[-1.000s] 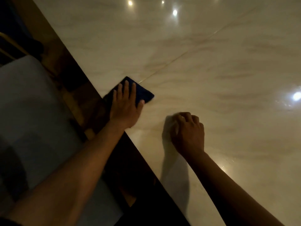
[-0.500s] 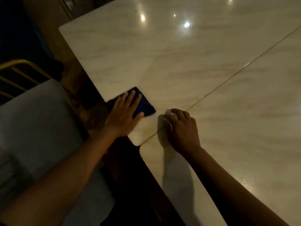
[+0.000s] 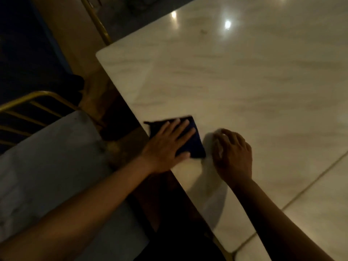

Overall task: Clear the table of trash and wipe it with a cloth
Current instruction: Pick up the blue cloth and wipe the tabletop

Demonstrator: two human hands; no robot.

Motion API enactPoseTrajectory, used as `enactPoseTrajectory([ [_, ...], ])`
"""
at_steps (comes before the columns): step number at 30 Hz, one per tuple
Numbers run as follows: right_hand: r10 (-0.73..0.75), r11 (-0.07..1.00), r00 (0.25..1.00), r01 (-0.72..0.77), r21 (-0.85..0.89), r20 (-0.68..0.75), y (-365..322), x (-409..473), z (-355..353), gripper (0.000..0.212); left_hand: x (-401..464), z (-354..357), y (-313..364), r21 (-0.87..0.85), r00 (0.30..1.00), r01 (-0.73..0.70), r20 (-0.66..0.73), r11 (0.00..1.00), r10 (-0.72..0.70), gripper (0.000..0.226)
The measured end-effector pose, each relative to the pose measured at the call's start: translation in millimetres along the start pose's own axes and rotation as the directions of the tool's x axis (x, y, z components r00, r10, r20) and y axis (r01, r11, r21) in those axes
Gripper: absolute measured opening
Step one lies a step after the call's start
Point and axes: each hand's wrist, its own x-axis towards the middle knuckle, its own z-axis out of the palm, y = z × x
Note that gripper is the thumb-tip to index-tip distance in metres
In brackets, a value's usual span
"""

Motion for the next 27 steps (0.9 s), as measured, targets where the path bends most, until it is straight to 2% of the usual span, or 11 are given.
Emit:
enactPoseTrajectory([
  [3,0.014,1.0,1.0,-0.014,0.015,0.015,-5.3,11.0,2.9,0.042,43.2,-13.6,-67.5,-0.025,0.955,0.297,0.008,0.955,-0.297,0.073],
  [5,-0.012,1.0,0.999,0.012,0.008,0.029,-7.7,20.7,4.4,0.044,62.8,-19.5,-81.1,-0.073,0.89,0.457,0.037,0.887,-0.455,0.073],
  [6,-0.023,1.0,0.999,0.023,0.003,0.039,-9.2,26.5,5.2,0.046,66.9,-20.7,-75.7,-0.111,0.87,0.492,0.038,0.863,-0.491,0.074],
  [8,-0.039,0.999,0.997,0.039,0.0,0.07,-16.0,41.4,6.2,0.049,58.5,-17.3,-53.1,-0.127,0.89,0.454,0.013,0.882,-0.456,0.076],
  [10,-0.083,0.996,0.991,0.085,-0.023,0.104,-28.1,62.3,8.6,0.049,36.4,-13.8,-38.4,-0.084,0.949,0.316,0.026,0.945,-0.315,0.076],
  [12,-0.13,0.99,0.981,0.137,-0.044,0.147,-42.7,85.6,12.0,0.047,18.5,-14.8,-45.1,-0.065,0.984,0.166,0.071,0.984,-0.162,0.075],
  [14,-0.15,0.986,0.972,0.161,-0.048,0.181,-57.9,102.8,13.1,0.046,13.4,-18.8,-65.8,-0.043,0.992,0.1,0.076,0.994,-0.097,0.074],
  [21,-0.184,0.979,0.961,0.197,-0.043,0.207,-108.0,188.3,26.3,0.059,87.7,-40.5,-235.7,-0.034,0.94,0.341,0.028,0.939,-0.341,0.076],
  [24,-0.103,0.992,0.979,0.115,-0.059,0.174,-140.8,240.5,41.9,0.057,134.7,-51.7,-308.0,0.007,0.939,0.344,0.022,0.939,-0.344,0.075],
  [27,-0.009,0.999,0.992,0.014,-0.038,0.127,-173.4,291.6,54.6,0.053,174.3,-64.3,-350.9,0.024,0.953,0.298,0.042,0.954,-0.299,0.074],
])
